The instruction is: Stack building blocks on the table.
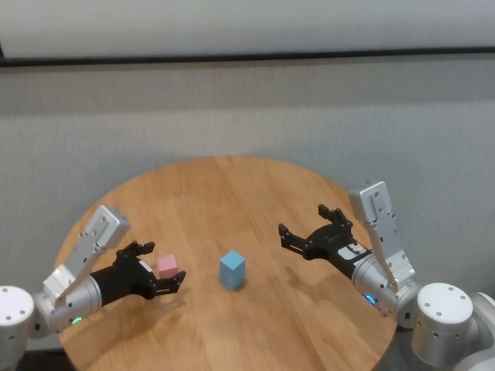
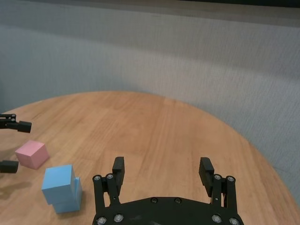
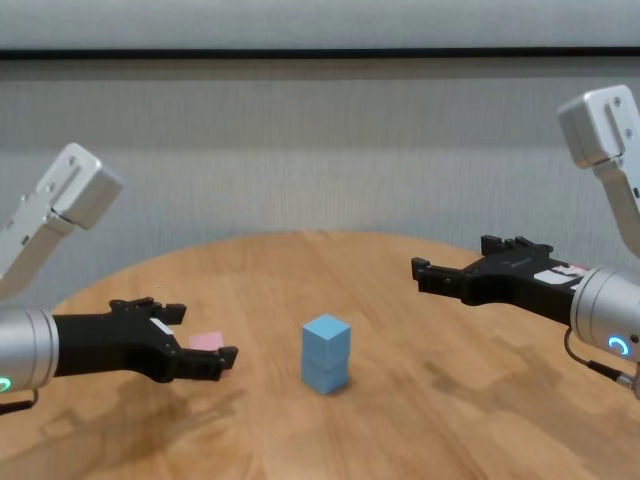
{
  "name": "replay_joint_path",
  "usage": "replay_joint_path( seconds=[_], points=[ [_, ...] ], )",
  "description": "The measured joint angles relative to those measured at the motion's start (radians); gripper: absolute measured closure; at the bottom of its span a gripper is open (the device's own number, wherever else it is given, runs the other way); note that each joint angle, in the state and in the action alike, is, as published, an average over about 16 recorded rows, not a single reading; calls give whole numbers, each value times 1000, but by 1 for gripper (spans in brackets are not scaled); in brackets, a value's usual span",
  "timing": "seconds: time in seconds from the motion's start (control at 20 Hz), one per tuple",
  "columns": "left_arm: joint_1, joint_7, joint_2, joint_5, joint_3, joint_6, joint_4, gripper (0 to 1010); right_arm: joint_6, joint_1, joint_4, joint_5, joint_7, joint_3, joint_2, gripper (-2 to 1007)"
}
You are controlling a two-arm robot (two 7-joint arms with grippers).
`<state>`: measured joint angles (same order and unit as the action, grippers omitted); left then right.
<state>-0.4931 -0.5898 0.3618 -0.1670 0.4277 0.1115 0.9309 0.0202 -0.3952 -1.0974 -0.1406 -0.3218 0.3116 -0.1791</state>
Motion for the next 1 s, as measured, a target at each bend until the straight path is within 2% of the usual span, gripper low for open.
replay_joint_path(
  seconds=[0.4,1.0],
  points=[
    [-2,-7,-6,-2,14,9,-9,8,0,0,0,0,0,0,0,4],
    [-29,-11,-22,-3,18,36,-67,8,0,0,0,0,0,0,0,4]
  ],
)
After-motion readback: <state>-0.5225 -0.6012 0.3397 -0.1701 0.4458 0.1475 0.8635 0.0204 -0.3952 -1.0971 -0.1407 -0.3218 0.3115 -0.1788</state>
